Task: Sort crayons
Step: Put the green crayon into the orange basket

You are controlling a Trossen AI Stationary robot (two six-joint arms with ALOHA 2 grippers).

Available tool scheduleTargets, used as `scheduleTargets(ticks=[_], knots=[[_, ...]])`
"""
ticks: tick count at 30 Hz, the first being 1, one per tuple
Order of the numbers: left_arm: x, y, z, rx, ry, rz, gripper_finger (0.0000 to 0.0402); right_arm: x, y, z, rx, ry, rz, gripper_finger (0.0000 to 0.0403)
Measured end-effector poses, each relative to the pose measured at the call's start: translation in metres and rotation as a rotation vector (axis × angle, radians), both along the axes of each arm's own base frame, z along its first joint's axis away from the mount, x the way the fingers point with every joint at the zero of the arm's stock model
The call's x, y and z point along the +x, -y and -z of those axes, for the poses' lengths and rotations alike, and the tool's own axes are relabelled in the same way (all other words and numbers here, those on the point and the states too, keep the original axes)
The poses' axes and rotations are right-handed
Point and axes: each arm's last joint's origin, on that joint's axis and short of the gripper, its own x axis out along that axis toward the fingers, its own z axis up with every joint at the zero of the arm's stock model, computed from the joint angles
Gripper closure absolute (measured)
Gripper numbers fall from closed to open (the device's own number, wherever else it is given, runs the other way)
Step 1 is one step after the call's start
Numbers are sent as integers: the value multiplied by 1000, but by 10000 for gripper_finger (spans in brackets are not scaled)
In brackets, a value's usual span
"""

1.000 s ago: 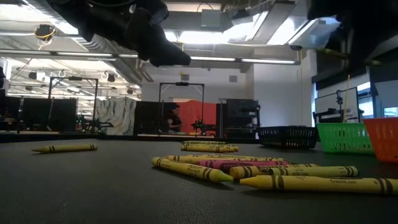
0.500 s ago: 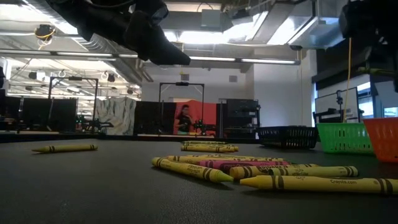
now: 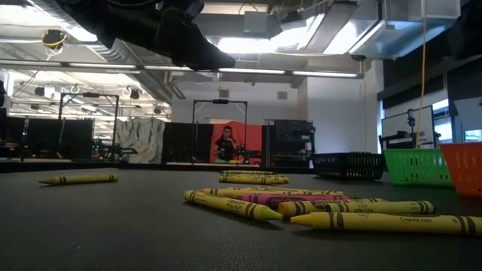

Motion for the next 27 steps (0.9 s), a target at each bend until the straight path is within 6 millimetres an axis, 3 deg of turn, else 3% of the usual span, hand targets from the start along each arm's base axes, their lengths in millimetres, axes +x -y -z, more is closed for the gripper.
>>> scheduleTargets(ticks=[8,18,24,27], knots=[[0,0,0,-6,0,-2,296,-6,-3,1,-51,38,34,385],[0,0,0,-8,0,-2,296,-15,3,29,-34,-30,66,381],[0,0,0,-7,0,-2,296,-14,3,27,-59,-13,33,383],[0,0,0,17,-3,6,296,-12,2,16,-72,20,8,383]])
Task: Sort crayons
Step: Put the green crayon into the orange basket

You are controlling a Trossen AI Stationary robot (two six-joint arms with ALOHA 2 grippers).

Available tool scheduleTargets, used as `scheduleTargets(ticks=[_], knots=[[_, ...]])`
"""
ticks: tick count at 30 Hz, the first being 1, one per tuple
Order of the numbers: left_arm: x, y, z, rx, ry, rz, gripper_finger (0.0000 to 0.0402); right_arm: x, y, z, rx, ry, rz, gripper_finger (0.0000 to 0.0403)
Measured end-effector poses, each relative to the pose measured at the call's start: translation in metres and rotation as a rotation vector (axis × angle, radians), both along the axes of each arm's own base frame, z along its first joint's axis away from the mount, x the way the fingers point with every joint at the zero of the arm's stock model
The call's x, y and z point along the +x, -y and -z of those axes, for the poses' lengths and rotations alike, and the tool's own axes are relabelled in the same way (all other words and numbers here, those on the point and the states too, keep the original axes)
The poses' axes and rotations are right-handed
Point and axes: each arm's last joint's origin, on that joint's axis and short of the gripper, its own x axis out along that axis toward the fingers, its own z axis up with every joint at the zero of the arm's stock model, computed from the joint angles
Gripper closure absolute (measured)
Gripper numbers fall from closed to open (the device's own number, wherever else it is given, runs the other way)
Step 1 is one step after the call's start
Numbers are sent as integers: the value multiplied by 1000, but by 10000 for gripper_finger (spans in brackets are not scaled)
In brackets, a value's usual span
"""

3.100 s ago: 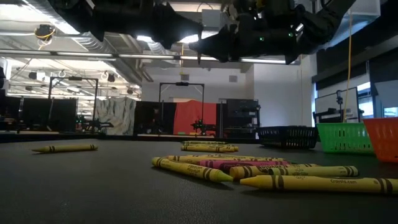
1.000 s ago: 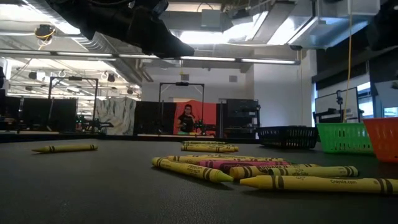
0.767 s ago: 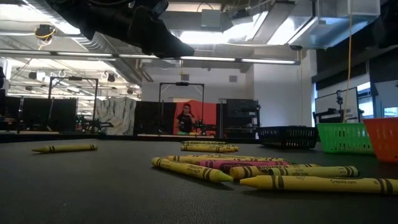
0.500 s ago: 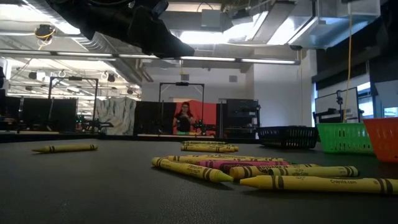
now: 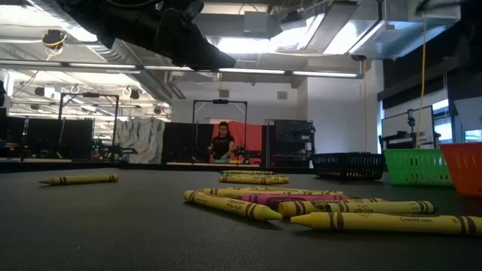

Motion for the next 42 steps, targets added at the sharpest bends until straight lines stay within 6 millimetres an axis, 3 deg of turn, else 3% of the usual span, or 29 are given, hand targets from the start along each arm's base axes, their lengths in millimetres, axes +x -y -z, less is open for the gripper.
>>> scheduleTargets(ticks=[7,11,16,25,34,42], knots=[[1,-2,-4,221,24,55,296,-2,10,-28,45,69,45,385],[1,-10,-5,284,22,43,296,-9,11,-13,98,28,122,385],[0,-26,-11,291,80,-25,296,-16,7,-2,55,84,92,383],[-1,-39,-17,253,146,-90,296,-22,3,-1,48,72,23,383],[-1,-40,-20,254,168,-96,296,-30,-5,0,-16,135,-64,383],[0,-33,-19,251,171,-71,296,-28,4,19,-28,110,0,365]])
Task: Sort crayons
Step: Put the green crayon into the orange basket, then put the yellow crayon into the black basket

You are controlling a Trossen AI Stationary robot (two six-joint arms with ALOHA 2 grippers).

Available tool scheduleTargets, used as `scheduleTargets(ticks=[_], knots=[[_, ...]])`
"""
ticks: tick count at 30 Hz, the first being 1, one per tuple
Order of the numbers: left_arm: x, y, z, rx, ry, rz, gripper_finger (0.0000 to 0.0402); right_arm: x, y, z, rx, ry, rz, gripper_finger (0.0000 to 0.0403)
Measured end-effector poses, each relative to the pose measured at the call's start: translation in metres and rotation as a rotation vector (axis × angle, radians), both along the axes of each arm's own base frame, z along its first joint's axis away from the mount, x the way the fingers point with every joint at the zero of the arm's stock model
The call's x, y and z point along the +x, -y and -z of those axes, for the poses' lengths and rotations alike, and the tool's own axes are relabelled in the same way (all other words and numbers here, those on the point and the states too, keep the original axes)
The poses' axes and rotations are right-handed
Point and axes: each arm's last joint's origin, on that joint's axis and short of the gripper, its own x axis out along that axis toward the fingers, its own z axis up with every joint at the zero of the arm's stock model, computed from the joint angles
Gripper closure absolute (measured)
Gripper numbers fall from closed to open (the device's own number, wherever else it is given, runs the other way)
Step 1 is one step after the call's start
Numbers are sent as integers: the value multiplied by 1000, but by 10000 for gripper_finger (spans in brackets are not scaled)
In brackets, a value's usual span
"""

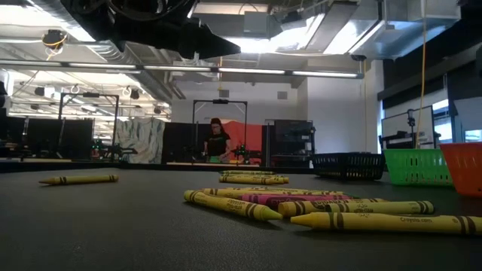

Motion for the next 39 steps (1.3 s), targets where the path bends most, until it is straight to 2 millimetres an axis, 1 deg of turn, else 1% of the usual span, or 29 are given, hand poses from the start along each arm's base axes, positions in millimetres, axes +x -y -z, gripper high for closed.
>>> scheduleTargets(ticks=[3,6,9,12,14,18,20,22,24,27,29,32,35,39], knots=[[0,2,1,-29,-8,6,296,1,5,4,15,-33,72,341],[0,3,4,-104,-19,1,296,1,9,4,21,-80,90,306],[-1,3,9,-179,-57,-11,296,4,11,-10,65,-115,80,276],[-2,4,16,-299,-110,-36,296,12,11,-32,34,-11,44,260],[-5,4,25,-389,-183,-66,296,19,13,-50,-40,115,14,257],[-16,6,46,-593,-386,-174,296,35,19,-78,-315,390,27,256],[-24,7,57,-688,-502,-251,296,45,24,-88,-457,503,62,256],[-34,9,66,-763,-614,-331,296,56,31,-93,-599,563,102,256],[-45,10,74,-849,-723,-427,296,66,40,-97,-717,585,139,256],[-60,13,82,-939,-859,-566,296,78,59,-96,-887,518,145,256],[-68,17,85,-968,-933,-635,296,86,74,-95,-944,487,188,256],[-74,23,87,-1004,-996,-672,296,98,96,-94,-941,519,247,255],[-73,30,86,-1052,-1025,-613,296,112,113,-89,-899,594,167,255],[-70,41,86,-1085,-1026,-571,296,128,125,-89,-866,709,82,255]])
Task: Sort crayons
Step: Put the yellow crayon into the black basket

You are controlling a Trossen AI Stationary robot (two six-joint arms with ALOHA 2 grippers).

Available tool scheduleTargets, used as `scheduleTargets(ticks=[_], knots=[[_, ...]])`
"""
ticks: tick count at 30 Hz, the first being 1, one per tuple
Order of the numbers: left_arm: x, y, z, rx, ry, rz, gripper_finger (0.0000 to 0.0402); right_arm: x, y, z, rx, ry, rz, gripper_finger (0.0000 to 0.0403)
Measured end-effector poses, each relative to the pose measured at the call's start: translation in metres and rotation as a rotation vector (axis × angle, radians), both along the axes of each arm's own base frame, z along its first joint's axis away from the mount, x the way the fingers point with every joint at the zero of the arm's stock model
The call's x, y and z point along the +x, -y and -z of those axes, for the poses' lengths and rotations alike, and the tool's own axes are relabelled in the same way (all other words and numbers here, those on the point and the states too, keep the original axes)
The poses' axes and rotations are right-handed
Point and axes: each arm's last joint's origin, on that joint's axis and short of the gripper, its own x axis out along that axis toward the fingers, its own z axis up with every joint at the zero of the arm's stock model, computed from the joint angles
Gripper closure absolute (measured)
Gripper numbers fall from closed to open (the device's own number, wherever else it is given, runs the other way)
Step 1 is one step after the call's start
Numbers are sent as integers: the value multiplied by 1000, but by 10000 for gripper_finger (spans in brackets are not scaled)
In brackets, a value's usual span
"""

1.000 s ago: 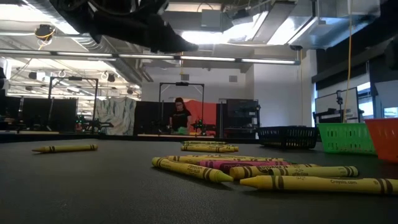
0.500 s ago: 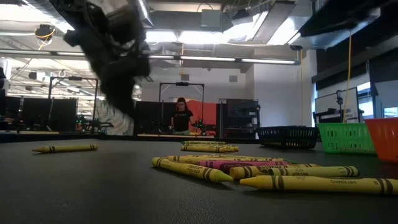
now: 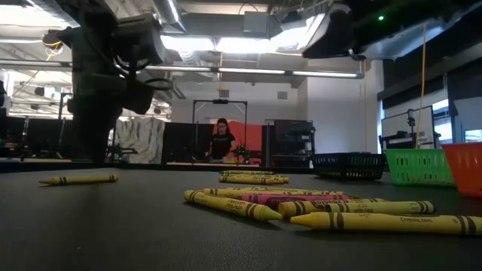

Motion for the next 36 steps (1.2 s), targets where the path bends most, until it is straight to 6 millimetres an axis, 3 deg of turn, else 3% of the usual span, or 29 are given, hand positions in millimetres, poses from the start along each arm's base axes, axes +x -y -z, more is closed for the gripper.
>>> scheduleTargets(ticks=[8,15,25,36], knots=[[6,20,-2,-15,61,1,296,22,2,6,-65,54,-102,255],[9,33,9,-9,11,-6,296,23,2,6,-66,60,-109,255],[15,35,24,18,-40,5,298,26,1,-1,-91,76,-114,255],[15,37,24,70,-20,167,384,27,0,-4,-82,85,-148,255]])
